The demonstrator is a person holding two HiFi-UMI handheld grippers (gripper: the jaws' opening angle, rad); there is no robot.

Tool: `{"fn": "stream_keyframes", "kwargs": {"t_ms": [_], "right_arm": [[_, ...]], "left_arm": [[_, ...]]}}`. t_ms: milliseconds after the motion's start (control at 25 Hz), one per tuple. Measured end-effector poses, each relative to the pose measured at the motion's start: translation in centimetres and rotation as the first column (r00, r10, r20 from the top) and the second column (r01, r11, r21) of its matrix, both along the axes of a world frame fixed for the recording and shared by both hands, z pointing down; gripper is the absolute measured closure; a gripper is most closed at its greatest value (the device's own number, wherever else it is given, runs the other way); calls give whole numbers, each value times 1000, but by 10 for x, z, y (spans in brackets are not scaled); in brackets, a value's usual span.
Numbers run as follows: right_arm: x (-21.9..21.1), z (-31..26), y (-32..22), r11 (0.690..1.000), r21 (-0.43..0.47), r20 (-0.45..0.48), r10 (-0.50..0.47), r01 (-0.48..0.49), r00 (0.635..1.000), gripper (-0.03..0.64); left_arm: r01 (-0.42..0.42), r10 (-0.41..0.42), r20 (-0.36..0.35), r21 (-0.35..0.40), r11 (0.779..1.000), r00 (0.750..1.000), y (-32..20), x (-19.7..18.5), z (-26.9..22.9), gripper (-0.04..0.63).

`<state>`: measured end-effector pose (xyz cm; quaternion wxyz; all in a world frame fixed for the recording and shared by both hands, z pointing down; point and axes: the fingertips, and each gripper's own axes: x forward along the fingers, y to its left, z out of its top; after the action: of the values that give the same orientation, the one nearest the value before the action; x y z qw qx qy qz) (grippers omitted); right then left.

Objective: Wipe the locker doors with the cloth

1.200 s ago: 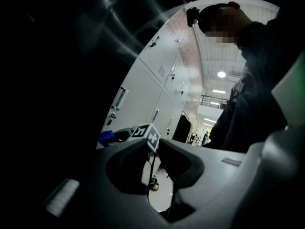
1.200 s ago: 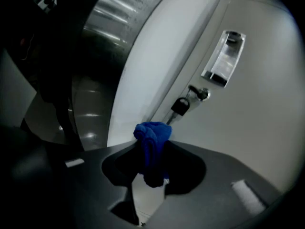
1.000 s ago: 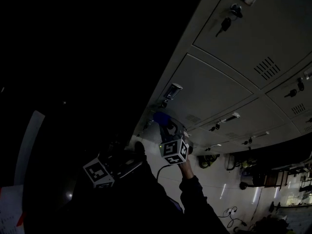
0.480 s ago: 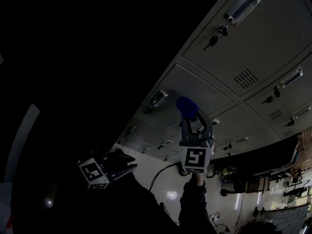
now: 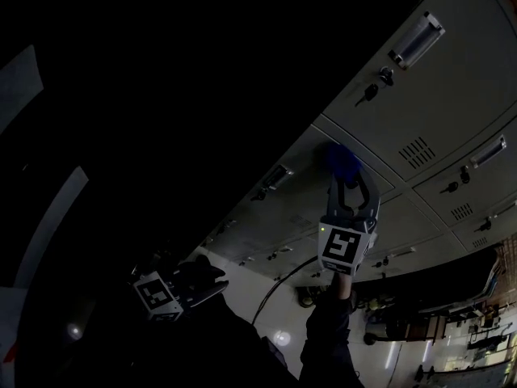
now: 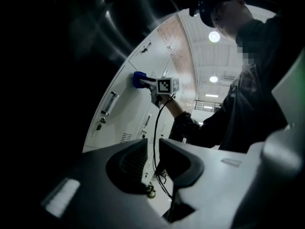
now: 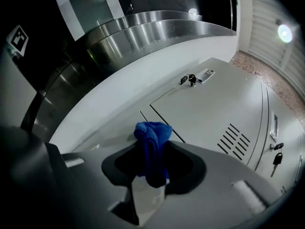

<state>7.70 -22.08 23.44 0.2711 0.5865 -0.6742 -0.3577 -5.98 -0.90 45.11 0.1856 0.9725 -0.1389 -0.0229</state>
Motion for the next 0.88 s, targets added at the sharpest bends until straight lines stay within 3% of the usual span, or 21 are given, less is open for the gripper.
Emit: {"fn": "stream_keyframes", "kwargs": {"t_ms": [320,880], "right_arm": [[-2,40,-4,999,-37,28,3,-2,1000,488],[7,139,-8,981,-193,85,41,-24,996,486]], "left_arm": [[22,-21,9,-31,999,1000,5,-9,6,537],[-61,62,26,-35,998,998,-1,6,11,537]]}}
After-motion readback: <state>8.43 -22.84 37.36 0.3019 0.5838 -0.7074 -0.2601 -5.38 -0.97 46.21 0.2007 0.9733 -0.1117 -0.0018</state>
